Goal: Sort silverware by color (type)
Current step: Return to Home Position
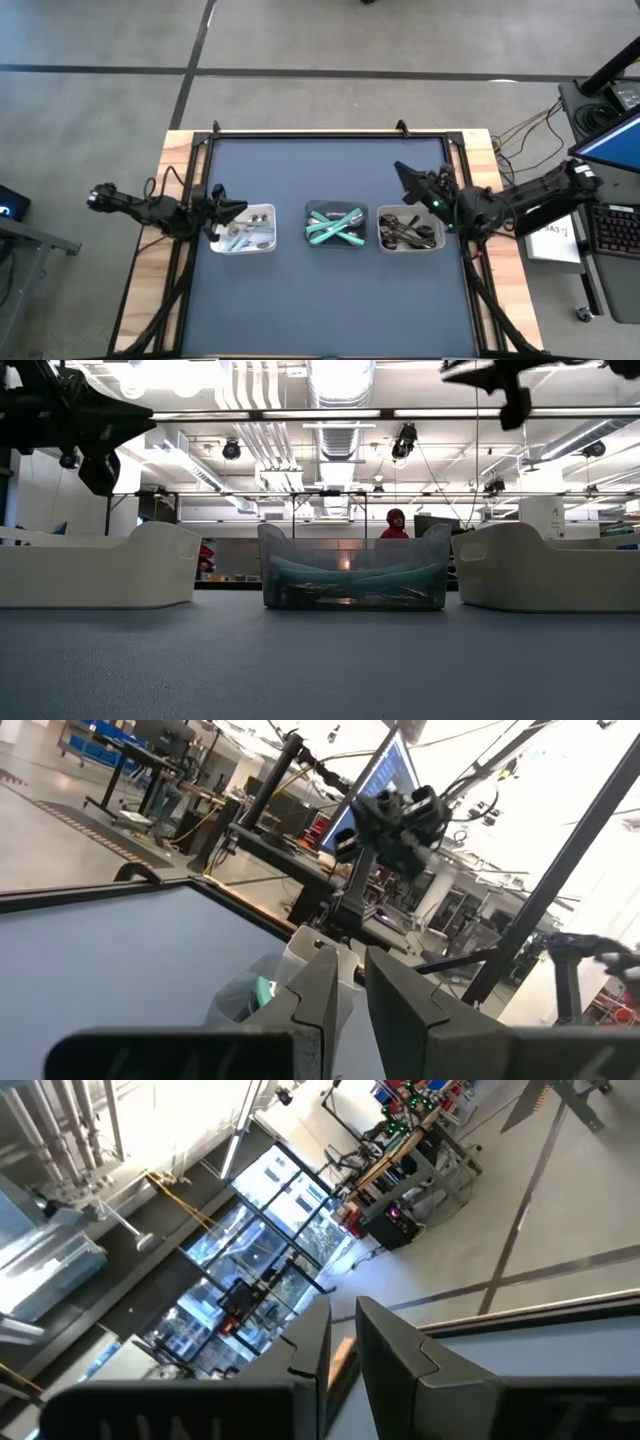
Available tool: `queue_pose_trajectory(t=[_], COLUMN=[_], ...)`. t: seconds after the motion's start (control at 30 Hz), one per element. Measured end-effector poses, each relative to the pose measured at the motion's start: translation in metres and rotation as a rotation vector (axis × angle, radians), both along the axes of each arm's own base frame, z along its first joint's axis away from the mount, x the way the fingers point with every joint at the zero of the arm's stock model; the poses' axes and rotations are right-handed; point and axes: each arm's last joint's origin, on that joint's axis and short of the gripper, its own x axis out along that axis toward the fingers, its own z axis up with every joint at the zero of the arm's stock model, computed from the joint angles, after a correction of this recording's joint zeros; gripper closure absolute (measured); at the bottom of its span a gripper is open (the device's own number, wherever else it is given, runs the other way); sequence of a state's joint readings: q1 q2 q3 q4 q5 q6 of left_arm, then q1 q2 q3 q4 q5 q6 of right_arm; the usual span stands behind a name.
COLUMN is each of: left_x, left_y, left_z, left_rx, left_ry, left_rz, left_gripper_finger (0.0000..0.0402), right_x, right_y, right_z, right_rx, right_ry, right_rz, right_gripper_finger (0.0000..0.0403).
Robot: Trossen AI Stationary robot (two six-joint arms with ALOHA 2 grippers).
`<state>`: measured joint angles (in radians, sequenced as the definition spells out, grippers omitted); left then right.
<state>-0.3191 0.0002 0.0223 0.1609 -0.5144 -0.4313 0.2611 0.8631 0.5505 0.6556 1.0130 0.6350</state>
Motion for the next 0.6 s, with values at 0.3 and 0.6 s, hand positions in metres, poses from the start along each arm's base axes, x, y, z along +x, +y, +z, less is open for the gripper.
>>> queue_pose_trajectory(t=[0.3, 0.6], left_x=[0.000, 0.002], left_y=[0.000, -0.001], left_z=[0.000, -0.002], left_rx=[0.001, 0.007], left_ry=[0.002, 0.021], left_rz=[0.000, -0.001], left_gripper_finger=[0.0363, 0.0363], right_x=[-0.048, -0.090], right_y=[-0.013, -0.023], right_z=[-0.045, -0.079], right_rx=[-0.011, 0.022], right_ry=[0.043, -0.081], right_rz=[0.000, 0.008], right_gripper_finger=[0.0360, 0.0360])
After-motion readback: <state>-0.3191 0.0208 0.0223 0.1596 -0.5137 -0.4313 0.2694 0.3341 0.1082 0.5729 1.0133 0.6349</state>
